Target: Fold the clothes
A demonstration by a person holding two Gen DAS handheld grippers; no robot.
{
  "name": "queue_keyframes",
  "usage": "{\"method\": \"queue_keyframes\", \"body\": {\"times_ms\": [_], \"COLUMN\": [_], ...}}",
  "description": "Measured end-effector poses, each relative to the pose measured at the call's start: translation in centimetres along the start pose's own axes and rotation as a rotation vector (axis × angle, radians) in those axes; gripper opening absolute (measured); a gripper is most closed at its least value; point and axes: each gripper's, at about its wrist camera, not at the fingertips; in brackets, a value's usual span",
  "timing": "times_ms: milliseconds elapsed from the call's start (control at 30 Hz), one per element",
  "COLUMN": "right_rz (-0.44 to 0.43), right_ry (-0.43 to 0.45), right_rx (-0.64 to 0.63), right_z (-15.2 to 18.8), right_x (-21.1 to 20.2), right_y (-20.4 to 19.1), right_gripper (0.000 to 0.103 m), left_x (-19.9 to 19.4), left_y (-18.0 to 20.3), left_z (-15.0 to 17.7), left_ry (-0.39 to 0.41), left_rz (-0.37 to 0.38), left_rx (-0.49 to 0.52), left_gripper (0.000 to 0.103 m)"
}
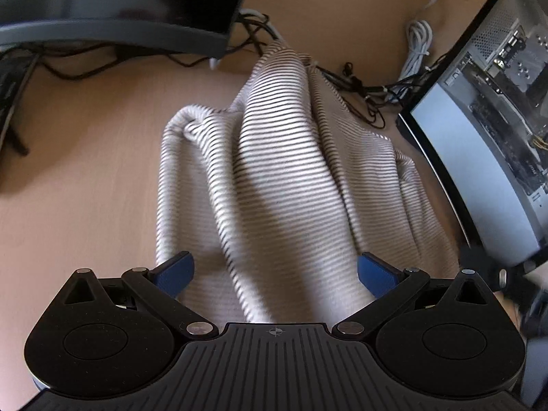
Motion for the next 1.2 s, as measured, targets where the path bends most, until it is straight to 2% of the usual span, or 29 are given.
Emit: {"method": "queue_keyframes", "body": {"times_ms": [67, 200, 333, 400, 433, 467, 633, 767, 933, 1133, 1200], "right_rz": [-0.040, -0.120, -0.181, -0.234, -0.256, -0.270, -0.339, -0.382, -0.378, -0.364, -0.359], "right_ry": [0.002, -0.023, -0.078, -0.153, -0.146, -0.130, -0.159, -0.184, -0.218, -0.262, -0.277], "right_rx": [-0.022, -0.028, -0.020, 0.045, 0.068, 0.077, 0.120, 0.128, 0.094, 0.056, 0.043], "right_z": [-1.4, -3.5, -3.7, -3.2, -2.9, -2.6, -1.5, 0.6, 2.6, 4.3, 4.8], "right_x": [2.1, 6.4, 10.3, 12.2, 12.5, 12.4, 11.5, 9.3, 6.7, 4.3, 3.5], "right_y": [0.0, 0.6, 1.4, 2.3, 2.7, 2.8, 3.1, 2.9, 1.8, 0.3, -0.2], "right_gripper": [0.103, 0.103, 0.103, 0.103, 0.103, 0.103, 0.103, 0.103, 0.103, 0.103, 0.103], "left_x": [0.7, 1.1, 1.0, 0.8, 0.7, 0.4, -1.1, -3.3, -6.3, -8.5, -8.9], "left_y": [0.1, 0.7, 1.3, 1.6, 1.7, 1.6, 1.1, 0.1, -2.3, -5.4, -6.0], "left_z": [-0.3, -0.7, -0.5, -0.4, -0.3, 0.0, 1.7, 3.6, 6.0, 6.9, 6.8], "left_ry": [0.006, 0.013, -0.009, -0.030, -0.038, -0.039, -0.054, -0.086, -0.098, -0.106, -0.089], "left_rz": [-0.044, -0.082, -0.115, -0.137, -0.144, -0.142, -0.146, -0.133, -0.047, 0.084, 0.095], "left_rx": [-0.017, -0.018, 0.018, 0.026, 0.025, 0.028, 0.053, 0.049, 0.037, -0.045, -0.078], "left_gripper": [0.103, 0.103, 0.103, 0.103, 0.103, 0.103, 0.103, 0.103, 0.103, 0.103, 0.093]}}
Point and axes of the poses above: each gripper's, at about its wrist camera, not at the fingertips, and x roughly the way its jaws point, y to its right, z to its underside, and after that the axes turned 3 degrees about -z, right-handed
